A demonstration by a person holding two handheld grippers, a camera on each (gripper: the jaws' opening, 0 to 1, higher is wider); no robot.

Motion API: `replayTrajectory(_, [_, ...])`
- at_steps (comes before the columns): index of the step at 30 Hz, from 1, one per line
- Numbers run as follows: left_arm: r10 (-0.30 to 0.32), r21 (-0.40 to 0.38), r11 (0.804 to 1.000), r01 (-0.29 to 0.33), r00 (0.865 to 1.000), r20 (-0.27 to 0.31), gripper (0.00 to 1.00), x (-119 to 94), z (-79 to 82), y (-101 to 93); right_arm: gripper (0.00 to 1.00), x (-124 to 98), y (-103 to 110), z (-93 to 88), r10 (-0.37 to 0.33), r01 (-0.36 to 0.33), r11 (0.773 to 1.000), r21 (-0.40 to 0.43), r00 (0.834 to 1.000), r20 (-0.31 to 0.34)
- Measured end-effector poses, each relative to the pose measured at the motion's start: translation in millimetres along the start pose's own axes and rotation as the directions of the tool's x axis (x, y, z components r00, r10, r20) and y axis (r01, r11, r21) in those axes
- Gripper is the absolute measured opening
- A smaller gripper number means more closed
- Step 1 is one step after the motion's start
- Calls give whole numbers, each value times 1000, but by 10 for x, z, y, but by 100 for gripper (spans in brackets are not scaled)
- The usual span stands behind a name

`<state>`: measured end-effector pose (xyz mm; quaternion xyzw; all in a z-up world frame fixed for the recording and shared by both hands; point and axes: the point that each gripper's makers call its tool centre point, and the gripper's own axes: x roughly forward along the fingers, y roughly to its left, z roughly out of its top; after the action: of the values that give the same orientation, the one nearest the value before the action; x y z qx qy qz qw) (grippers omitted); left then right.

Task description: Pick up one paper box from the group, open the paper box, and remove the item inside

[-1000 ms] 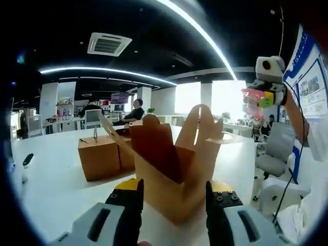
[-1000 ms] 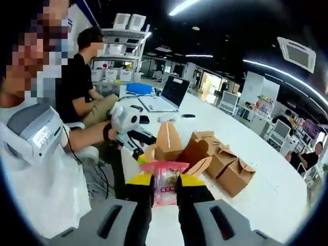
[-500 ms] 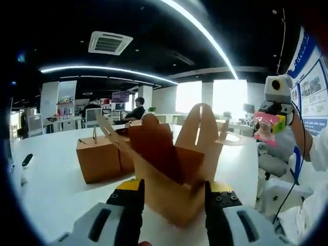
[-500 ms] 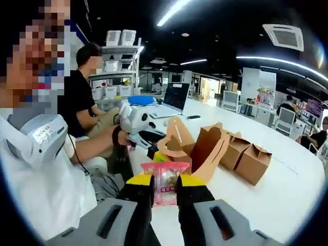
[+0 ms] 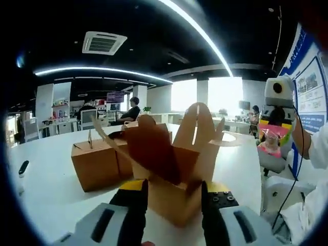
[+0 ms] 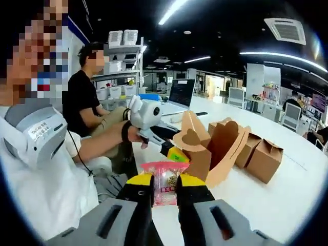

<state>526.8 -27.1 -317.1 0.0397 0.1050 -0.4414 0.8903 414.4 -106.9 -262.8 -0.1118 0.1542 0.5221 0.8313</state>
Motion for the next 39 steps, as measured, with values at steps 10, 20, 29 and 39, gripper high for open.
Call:
replayTrajectory(10, [19,-34,999,-18,999,26,49,-292,-19,-16,18,119,-55,-33,4,-4,1000,29,1000,-1])
replayTrajectory(20, [55,-57,997,-55,998,6,47,-568,-12,42,18,454,-31,-248,-19,1,992,-124,989,-148])
replayTrajectory(29, [56,-62,997,-55,998,12,47,-598,-6,90,18,782,19,-388,24,-46,994,-100,979,-203])
replayTrajectory(39, [49,-66,997,-47,999,22,47,-601,8,79,18,899,10,-556,54,-122,972,-202,948,-313])
